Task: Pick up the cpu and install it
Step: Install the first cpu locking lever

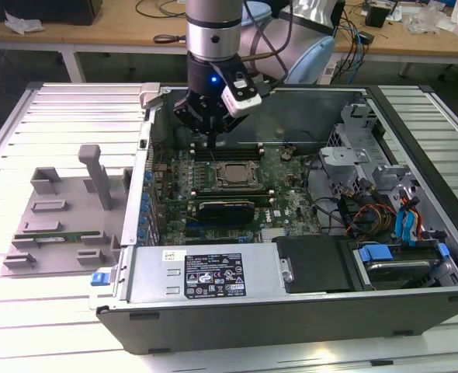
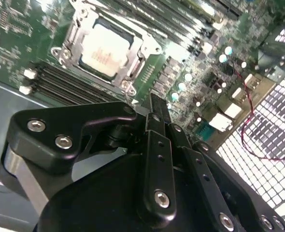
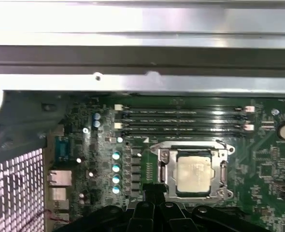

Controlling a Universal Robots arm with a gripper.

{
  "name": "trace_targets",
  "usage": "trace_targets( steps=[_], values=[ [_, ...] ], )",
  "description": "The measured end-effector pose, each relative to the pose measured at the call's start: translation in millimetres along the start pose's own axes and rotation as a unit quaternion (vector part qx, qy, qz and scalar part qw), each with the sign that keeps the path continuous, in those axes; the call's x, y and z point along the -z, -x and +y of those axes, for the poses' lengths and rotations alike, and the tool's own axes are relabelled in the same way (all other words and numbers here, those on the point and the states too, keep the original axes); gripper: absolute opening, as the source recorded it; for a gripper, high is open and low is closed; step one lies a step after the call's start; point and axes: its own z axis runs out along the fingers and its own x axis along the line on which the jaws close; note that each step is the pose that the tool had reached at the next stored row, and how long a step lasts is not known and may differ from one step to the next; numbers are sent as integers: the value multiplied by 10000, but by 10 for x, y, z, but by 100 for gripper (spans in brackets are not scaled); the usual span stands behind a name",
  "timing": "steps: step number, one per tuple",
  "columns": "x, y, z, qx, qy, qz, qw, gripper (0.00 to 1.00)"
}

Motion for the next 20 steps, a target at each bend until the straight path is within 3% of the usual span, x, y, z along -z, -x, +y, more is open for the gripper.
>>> trace_targets(
  steps=[1, 4, 7, 11, 14, 20],
  values=[
    [-19, -53, 32, 4, 2, -1, 10000, 11],
    [-44, -119, 69, 23, 3, -1, 10000, 11],
    [-69, -148, 125, 57, 13, -2, 10000, 11],
    [-101, -180, 184, 122, 70, -6, 9999, 11],
    [-115, -182, 247, 172, 93, -7, 9998, 11],
    [-115, -85, 248, 181, 93, -7, 9998, 11]
  ],
)
